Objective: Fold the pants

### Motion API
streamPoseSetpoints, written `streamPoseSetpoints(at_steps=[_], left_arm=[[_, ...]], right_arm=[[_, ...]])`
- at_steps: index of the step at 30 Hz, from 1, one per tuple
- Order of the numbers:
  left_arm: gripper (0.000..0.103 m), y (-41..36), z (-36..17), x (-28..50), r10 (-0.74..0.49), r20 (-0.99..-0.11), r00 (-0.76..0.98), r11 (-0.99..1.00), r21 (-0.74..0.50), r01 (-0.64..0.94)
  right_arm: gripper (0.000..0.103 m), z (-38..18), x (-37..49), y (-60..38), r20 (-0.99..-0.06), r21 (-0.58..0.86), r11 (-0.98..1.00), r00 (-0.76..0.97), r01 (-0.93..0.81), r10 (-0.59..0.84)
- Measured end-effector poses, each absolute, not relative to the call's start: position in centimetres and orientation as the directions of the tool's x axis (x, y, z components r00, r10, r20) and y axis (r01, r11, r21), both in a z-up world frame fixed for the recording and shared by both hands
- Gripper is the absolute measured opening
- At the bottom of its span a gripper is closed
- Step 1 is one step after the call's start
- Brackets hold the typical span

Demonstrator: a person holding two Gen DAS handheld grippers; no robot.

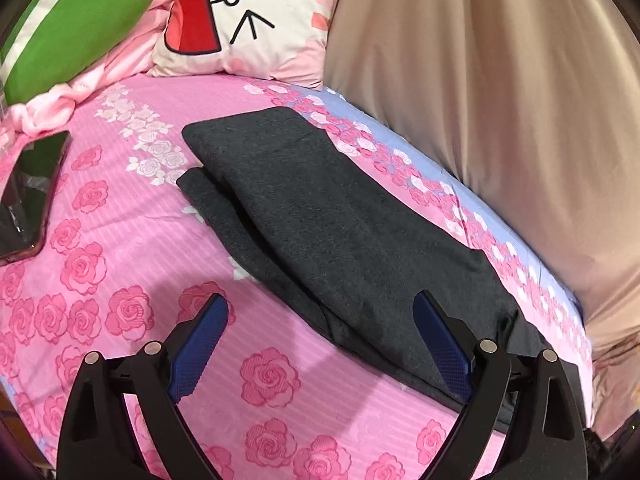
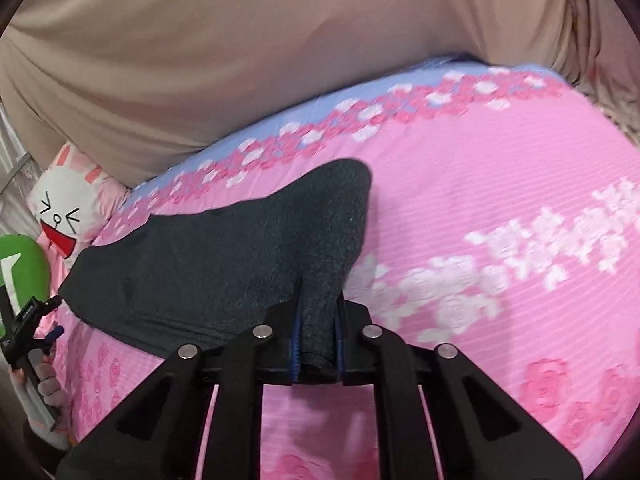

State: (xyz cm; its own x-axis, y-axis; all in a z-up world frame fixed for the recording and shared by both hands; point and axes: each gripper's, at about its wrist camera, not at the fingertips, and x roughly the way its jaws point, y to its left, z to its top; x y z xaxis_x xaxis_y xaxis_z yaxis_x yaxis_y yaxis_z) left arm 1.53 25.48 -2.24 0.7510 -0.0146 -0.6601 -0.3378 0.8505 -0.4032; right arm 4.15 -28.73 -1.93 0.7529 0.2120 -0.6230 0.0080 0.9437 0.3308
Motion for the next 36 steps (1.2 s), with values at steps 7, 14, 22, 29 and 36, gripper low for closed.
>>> streamPoseSetpoints(at_steps=[7, 14, 22, 29, 36], left_arm=[[0.091, 26.9, -2.4, 1.1, -0.014, -0.684, 0.729, 0.820, -0.426, -0.383], [0.091, 28.2, -4.0, 1.8, -0.096, -0.711, 0.696, 0.768, -0.498, -0.402], [0.082, 29.5, -4.8, 4.5, -0.120, -0.704, 0.700, 0.655, -0.586, -0.478], [0.010, 24.7, 3.2, 5.5, -0.140, -0.630, 0.764, 0.785, -0.540, -0.302], [0.011, 8.6, 13.7, 2.6, -0.324, -0.503, 0.801, 0.912, -0.391, 0.123]], right_arm=[[0.010, -1.7, 2.1, -32.8, -0.629, 0.318, 0.945, 0.764, 0.080, 0.147], [0.014, -2.4, 1.0, -34.8, -0.648, 0.302, 0.945, 0.754, 0.125, 0.108], [0.050, -0.5, -1.1, -32.4, -0.589, 0.246, 0.962, 0.806, 0.118, 0.052], [0.051, -0.6, -1.2, -30.6, -0.574, 0.281, 0.959, 0.808, 0.040, 0.135], [0.053, -2.0, -1.0, -30.9, -0.561, 0.364, 0.931, 0.803, 0.019, 0.203]])
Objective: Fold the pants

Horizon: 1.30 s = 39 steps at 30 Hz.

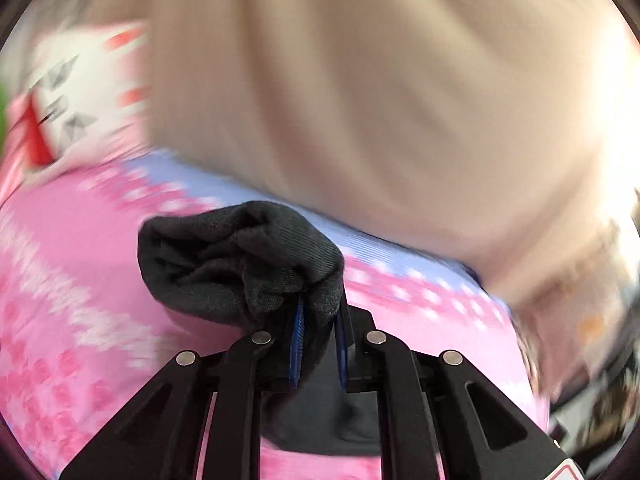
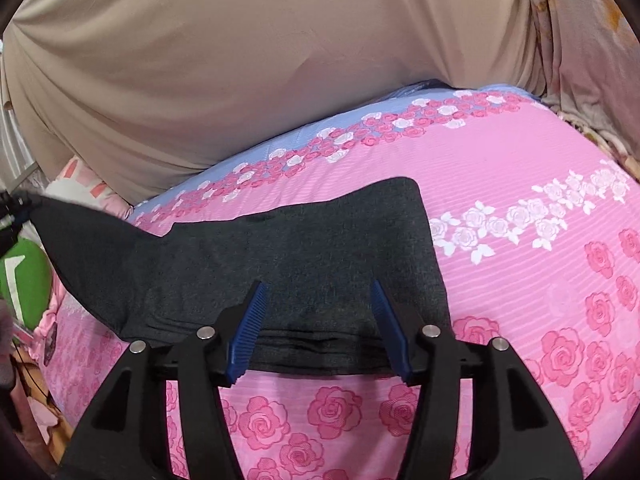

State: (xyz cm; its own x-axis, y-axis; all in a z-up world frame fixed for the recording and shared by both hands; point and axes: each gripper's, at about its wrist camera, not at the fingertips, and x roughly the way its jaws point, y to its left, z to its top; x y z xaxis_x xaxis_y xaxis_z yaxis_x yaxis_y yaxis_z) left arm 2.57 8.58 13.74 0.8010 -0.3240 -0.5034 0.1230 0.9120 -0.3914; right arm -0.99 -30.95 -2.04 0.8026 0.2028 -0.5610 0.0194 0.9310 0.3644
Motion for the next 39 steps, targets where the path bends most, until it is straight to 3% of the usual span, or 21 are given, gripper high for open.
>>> streamPoseSetpoints(at_steps=[3, 5, 6, 13, 18, 26, 28, 29, 32, 37, 39], left_arm=[[0.025, 1.4, 12.3, 2.6, -0.433, -0.546, 0.718, 0.894, -0.362, 0.264], [0.066, -2.8, 9.3, 2.9, -0.486, -0.596, 0.639, 0.874, -0.346, 0.341], [0.070, -4.5, 7.4, 2.8, -0.474, -0.621, 0.624, 0.880, -0.330, 0.341], [0.074, -3.5, 3.5, 1.7, -0.419, -0.674, 0.609, 0.908, -0.295, 0.298], [0.076, 0.8, 2.3, 0.7, -0.264, -0.662, 0.701, 0.965, -0.184, 0.189], [0.077, 7.2, -1.1, -0.9, -0.241, -0.691, 0.681, 0.968, -0.226, 0.114], [0.077, 8.0, -1.7, -1.3, -0.247, -0.694, 0.677, 0.966, -0.229, 0.118], [0.077, 8.2, -2.0, -1.4, -0.250, -0.696, 0.673, 0.966, -0.229, 0.121], [0.077, 8.3, -2.4, -1.7, -0.257, -0.700, 0.667, 0.965, -0.228, 0.133], [0.077, 7.6, -2.3, -1.6, -0.303, -0.695, 0.652, 0.952, -0.259, 0.165], [0.077, 7.2, -1.9, -1.8, -0.323, -0.689, 0.648, 0.945, -0.267, 0.188]], right_arm=[[0.054, -2.4, -1.0, -31.5, -0.557, 0.401, 0.916, 0.798, 0.016, 0.230], [0.059, -2.4, -1.0, -31.7, -0.552, 0.421, 0.907, 0.797, 0.010, 0.247], [0.060, -2.5, -1.0, -32.0, -0.548, 0.438, 0.899, 0.796, 0.013, 0.256], [0.061, -2.7, -0.4, -32.2, -0.550, 0.485, 0.874, 0.769, -0.025, 0.327], [0.067, -1.5, 3.3, -30.4, -0.542, 0.532, 0.841, 0.724, -0.097, 0.426], [0.076, -4.0, 11.3, -28.4, -0.608, 0.589, 0.808, 0.645, -0.024, 0.462], [0.042, -3.8, 11.6, -27.3, -0.626, 0.568, 0.822, 0.626, -0.042, 0.465], [0.035, -3.6, 11.8, -26.9, -0.616, 0.585, 0.810, 0.623, -0.048, 0.482], [0.031, -0.4, 11.7, -24.1, -0.597, 0.543, 0.832, 0.645, -0.114, 0.478], [0.030, 10.5, 9.1, -20.6, -0.417, 0.500, 0.807, 0.729, -0.314, 0.542], [0.030, 13.3, 7.0, -20.9, -0.369, 0.433, 0.842, 0.789, -0.321, 0.491]])
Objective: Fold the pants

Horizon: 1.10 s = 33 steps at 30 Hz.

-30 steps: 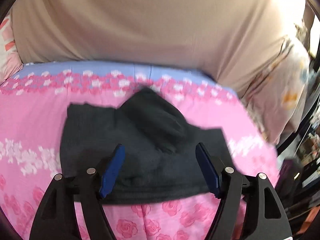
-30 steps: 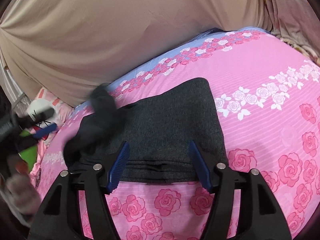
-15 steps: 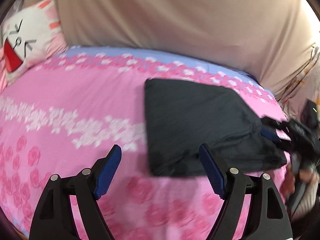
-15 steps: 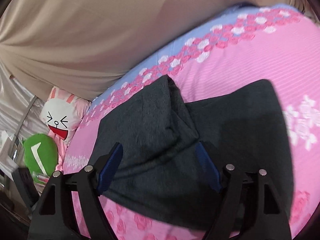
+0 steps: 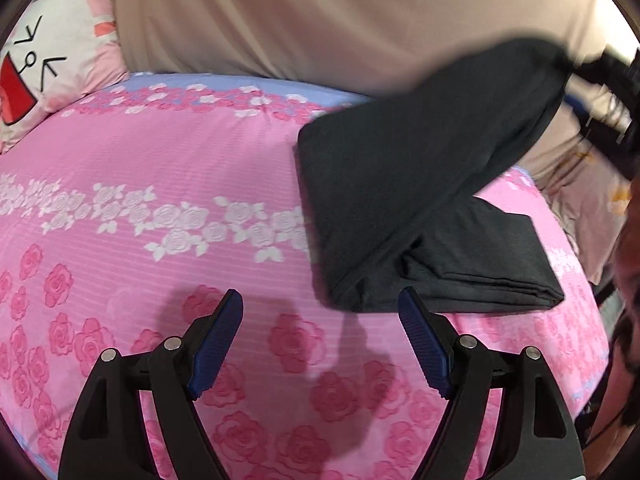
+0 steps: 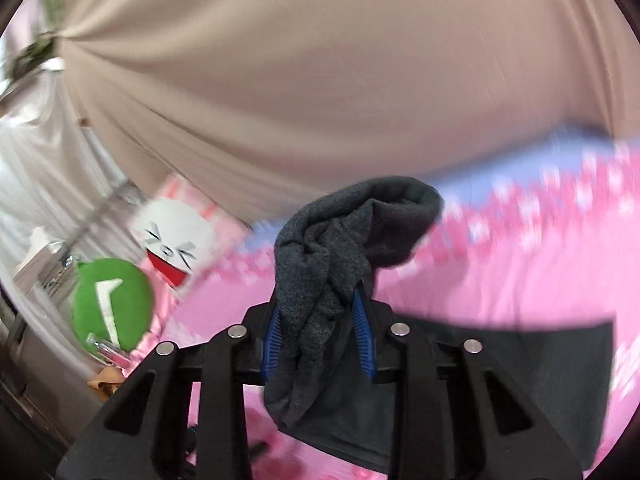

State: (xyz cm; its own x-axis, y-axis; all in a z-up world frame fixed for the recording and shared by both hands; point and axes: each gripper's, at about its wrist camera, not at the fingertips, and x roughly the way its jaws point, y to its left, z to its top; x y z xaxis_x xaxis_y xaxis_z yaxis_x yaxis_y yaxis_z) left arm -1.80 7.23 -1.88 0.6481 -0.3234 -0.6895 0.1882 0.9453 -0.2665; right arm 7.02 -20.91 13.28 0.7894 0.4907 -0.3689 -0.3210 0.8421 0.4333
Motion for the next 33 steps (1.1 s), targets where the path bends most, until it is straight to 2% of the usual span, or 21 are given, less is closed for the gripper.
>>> streamPoseSetpoints(at_steps=[3, 9, 11, 13, 16, 18, 19, 20, 21, 24, 25, 26, 27, 28, 29, 33], left_arm=[[0.077, 7.0, -1.2, -2.2, -0.374, -0.674, 0.638, 0.927, -0.300, 0.226], [0.080, 6.1, -1.2, -0.6, -0.487, -0.660, 0.573, 0.871, -0.411, 0.268], [0.080, 4.8, -1.3, 0.5, -0.490, -0.672, 0.555, 0.870, -0.416, 0.264], [0.080, 3.8, -1.4, 1.5, -0.472, -0.688, 0.551, 0.879, -0.408, 0.244], [0.080, 2.7, -2.0, 3.4, -0.472, -0.711, 0.521, 0.878, -0.433, 0.205], [0.080, 2.5, -2.5, 4.4, -0.495, -0.714, 0.496, 0.864, -0.465, 0.194], [0.080, 2.4, -3.0, 5.3, -0.509, -0.720, 0.472, 0.855, -0.488, 0.176], [0.080, 2.3, -3.5, 5.9, -0.523, -0.723, 0.451, 0.845, -0.510, 0.163], [0.080, 2.2, -4.1, 6.6, -0.540, -0.724, 0.430, 0.833, -0.532, 0.150], [0.083, 1.9, -4.6, 7.5, -0.555, -0.708, 0.437, 0.818, -0.560, 0.131], [0.078, 1.7, -4.6, 7.7, -0.555, -0.711, 0.432, 0.819, -0.559, 0.132], [0.036, 1.5, -4.5, 7.9, -0.572, -0.700, 0.427, 0.809, -0.568, 0.153], [0.019, 1.4, -4.6, 8.0, -0.580, -0.704, 0.410, 0.806, -0.568, 0.166], [0.010, 1.6, -4.4, 8.2, -0.567, -0.711, 0.416, 0.815, -0.556, 0.160], [0.007, 2.0, -4.1, 8.3, -0.576, -0.703, 0.418, 0.808, -0.566, 0.163], [0.006, 4.5, -2.4, 7.2, -0.606, -0.678, 0.416, 0.787, -0.589, 0.185]], right_arm=[[0.030, 12.4, 5.2, -24.2, -0.387, 0.362, 0.908, 0.852, -0.212, 0.354], [0.030, -0.1, 3.7, -33.4, -0.593, 0.466, 0.878, 0.776, 0.112, 0.215], [0.025, -1.8, 3.1, -34.6, -0.608, 0.484, 0.862, 0.766, 0.151, 0.208], [0.025, -2.5, 2.4, -35.6, -0.585, 0.543, 0.826, 0.774, 0.150, 0.244], [0.025, -2.2, 1.4, -36.4, -0.561, 0.532, 0.832, 0.803, 0.160, 0.204], [0.032, -2.0, 1.3, -37.1, -0.553, 0.546, 0.823, 0.806, 0.158, 0.212], [0.044, -2.1, 1.5, -37.7, -0.551, 0.566, 0.809, 0.803, 0.159, 0.227], [0.060, -2.3, 1.6, -37.9, -0.551, 0.574, 0.803, 0.801, 0.161, 0.233], [0.065, -2.5, 1.9, -38.1, -0.555, 0.578, 0.800, 0.796, 0.160, 0.241], [0.067, -3.4, 3.0, -38.0, -0.581, 0.561, 0.812, 0.776, 0.164, 0.244], [0.067, -3.9, 3.5, -37.9, -0.585, 0.569, 0.807, 0.767, 0.156, 0.264], [0.067, -4.3, 3.8, -37.8, -0.591, 0.574, 0.804, 0.759, 0.157, 0.274], [0.067, -4.7, 4.1, -37.5, -0.605, 0.569, 0.805, 0.749, 0.169, 0.270], [0.067, -4.9, 4.2, -37.1, -0.616, 0.555, 0.813, 0.745, 0.177, 0.258], [0.068, -4.7, 4.2, -36.7, -0.618, 0.544, 0.821, 0.746, 0.177, 0.249], [0.068, -4.3, 3.4, -35.1, -0.621, 0.524, 0.842, 0.734, 0.127, 0.275]])
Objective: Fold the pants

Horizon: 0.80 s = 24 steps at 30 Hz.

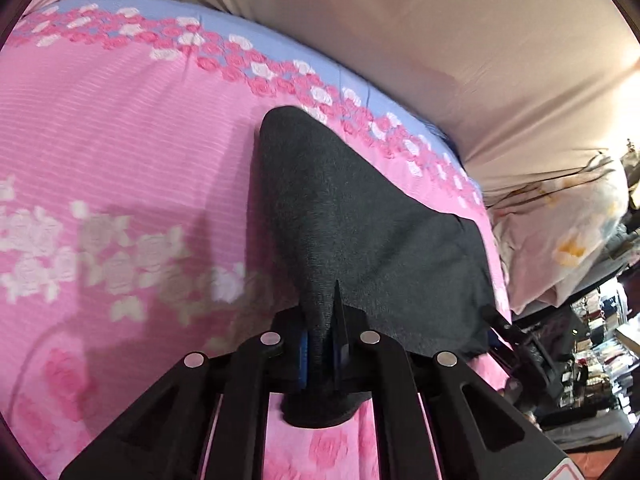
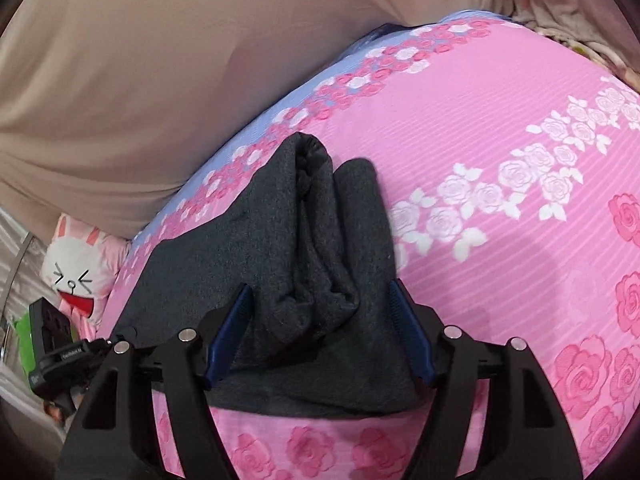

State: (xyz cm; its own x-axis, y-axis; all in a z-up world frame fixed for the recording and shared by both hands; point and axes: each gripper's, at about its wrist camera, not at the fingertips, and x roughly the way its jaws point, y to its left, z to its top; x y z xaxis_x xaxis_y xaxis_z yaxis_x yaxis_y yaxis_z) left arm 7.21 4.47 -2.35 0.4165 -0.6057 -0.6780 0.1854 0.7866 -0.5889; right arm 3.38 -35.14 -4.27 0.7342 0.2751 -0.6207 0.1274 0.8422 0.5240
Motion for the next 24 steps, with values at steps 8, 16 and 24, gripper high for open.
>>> streamPoseSetpoints(at_steps=[8, 16, 24], left_arm=[[0.006, 6.5, -4.8, 5.9, -0.616, -0.703, 0.356, 0.781, -0.603, 0.160], [0.005, 8.4, -1.6, 3.9, -0.352, -0.805, 0.477, 0.936, -0.318, 0.153], [0.039, 6.3, -0.8, 1.2, -0.265, -0.770, 0.581, 0.964, -0.207, 0.165]], right_arm=[[0.032, -4.8, 2.6, -34.3, -0.644, 0.533, 0.840, 0.693, 0.103, 0.324], [0.030, -1.7, -1.5, -35.9, -0.644, 0.476, 0.868, 0.729, 0.143, 0.233], [0.068, -1.8, 1.1, -31.6, -0.636, 0.483, 0.875, 0.694, 0.018, 0.337]])
